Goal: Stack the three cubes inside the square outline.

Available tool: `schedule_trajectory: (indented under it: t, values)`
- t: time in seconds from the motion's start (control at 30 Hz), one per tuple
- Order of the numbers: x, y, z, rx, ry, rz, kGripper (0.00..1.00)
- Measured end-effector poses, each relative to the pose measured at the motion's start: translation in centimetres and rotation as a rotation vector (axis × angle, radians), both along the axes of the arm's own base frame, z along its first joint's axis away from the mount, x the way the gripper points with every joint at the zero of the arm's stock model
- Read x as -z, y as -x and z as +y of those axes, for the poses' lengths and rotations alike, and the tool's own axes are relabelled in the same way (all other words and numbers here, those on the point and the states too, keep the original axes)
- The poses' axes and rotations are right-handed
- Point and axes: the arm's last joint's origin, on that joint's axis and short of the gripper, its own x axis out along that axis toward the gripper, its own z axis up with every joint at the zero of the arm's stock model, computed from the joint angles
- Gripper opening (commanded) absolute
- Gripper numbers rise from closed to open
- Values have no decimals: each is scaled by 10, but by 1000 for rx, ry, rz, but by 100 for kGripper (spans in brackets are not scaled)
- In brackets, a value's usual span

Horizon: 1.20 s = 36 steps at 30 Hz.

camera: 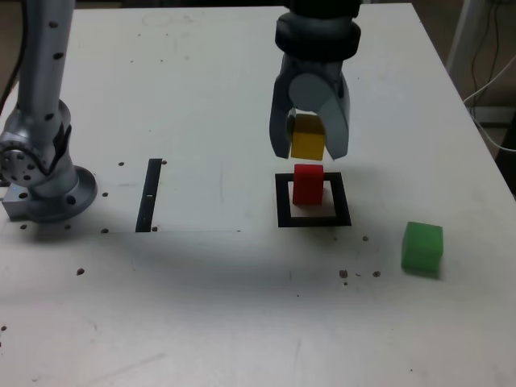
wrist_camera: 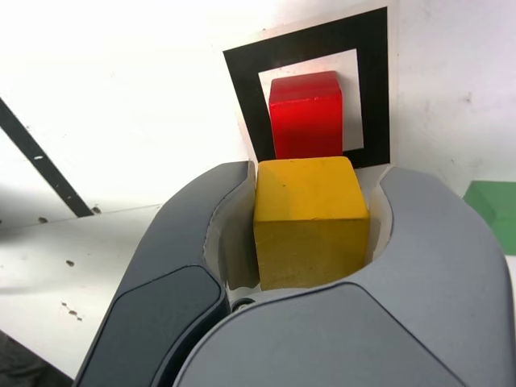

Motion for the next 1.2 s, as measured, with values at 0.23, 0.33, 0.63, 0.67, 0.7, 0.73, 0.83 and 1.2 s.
schedule_trajectory:
  t: [0.23, 0.33, 0.63, 0.67, 0.7, 0.73, 0.83, 1.2]
  values:
    - [14, -2, 0, 0, 6, -7, 28]
    - [18, -3, -1, -1, 16, -2, 28]
    - [30, -7, 1, -8, 29, 20, 28]
    - [31, -8, 2, -10, 29, 23, 28]
    - [33, -9, 3, -11, 29, 26, 28]
    - [33, -9, 4, -13, 29, 29, 28]
    - [35, -9, 5, -16, 29, 31, 29]
    - [40, -10, 8, -4, 31, 44, 99]
